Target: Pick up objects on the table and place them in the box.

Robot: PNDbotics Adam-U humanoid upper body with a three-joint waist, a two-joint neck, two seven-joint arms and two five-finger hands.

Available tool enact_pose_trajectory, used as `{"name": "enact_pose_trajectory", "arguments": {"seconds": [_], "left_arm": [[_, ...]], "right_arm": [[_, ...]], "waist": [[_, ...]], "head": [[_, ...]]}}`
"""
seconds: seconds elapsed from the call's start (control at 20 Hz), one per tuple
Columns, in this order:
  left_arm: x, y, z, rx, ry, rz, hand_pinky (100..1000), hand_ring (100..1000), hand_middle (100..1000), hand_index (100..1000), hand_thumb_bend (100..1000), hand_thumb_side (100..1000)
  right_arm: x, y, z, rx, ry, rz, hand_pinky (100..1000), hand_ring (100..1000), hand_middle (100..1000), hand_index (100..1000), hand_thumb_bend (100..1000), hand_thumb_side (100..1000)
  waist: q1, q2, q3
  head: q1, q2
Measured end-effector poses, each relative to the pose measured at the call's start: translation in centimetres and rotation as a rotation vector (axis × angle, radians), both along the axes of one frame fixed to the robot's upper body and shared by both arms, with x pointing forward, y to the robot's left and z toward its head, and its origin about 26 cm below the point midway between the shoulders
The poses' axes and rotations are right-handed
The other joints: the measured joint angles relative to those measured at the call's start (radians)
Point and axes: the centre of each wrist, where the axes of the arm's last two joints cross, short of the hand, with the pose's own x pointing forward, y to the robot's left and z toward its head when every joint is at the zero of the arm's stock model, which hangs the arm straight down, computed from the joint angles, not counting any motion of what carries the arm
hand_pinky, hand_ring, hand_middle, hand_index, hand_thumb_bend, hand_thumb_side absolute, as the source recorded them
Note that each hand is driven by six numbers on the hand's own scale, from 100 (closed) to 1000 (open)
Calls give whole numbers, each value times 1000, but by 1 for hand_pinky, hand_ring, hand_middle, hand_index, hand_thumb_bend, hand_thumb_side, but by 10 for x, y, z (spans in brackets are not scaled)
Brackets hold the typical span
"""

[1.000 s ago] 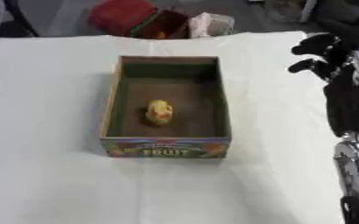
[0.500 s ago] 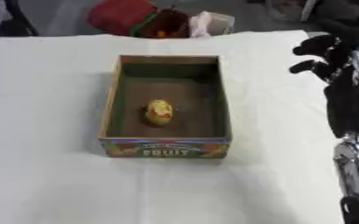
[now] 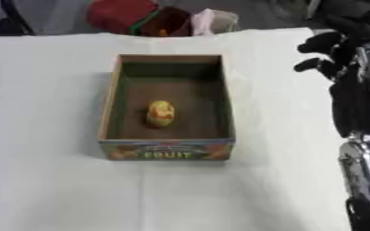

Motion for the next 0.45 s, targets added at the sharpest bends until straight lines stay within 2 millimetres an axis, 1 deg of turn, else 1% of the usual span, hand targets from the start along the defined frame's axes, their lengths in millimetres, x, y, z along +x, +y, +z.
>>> {"name": "enact_pose_trajectory", "arguments": {"seconds": [0.45], "left_arm": [[-1, 0, -1, 3, 4, -5, 466, 554, 562, 718, 100, 848]], "right_arm": [[0, 0, 0, 9, 1, -6, 523, 664, 586, 813, 100, 859]], "waist": [[1, 9, 0]], "head": [[2, 0]]}}
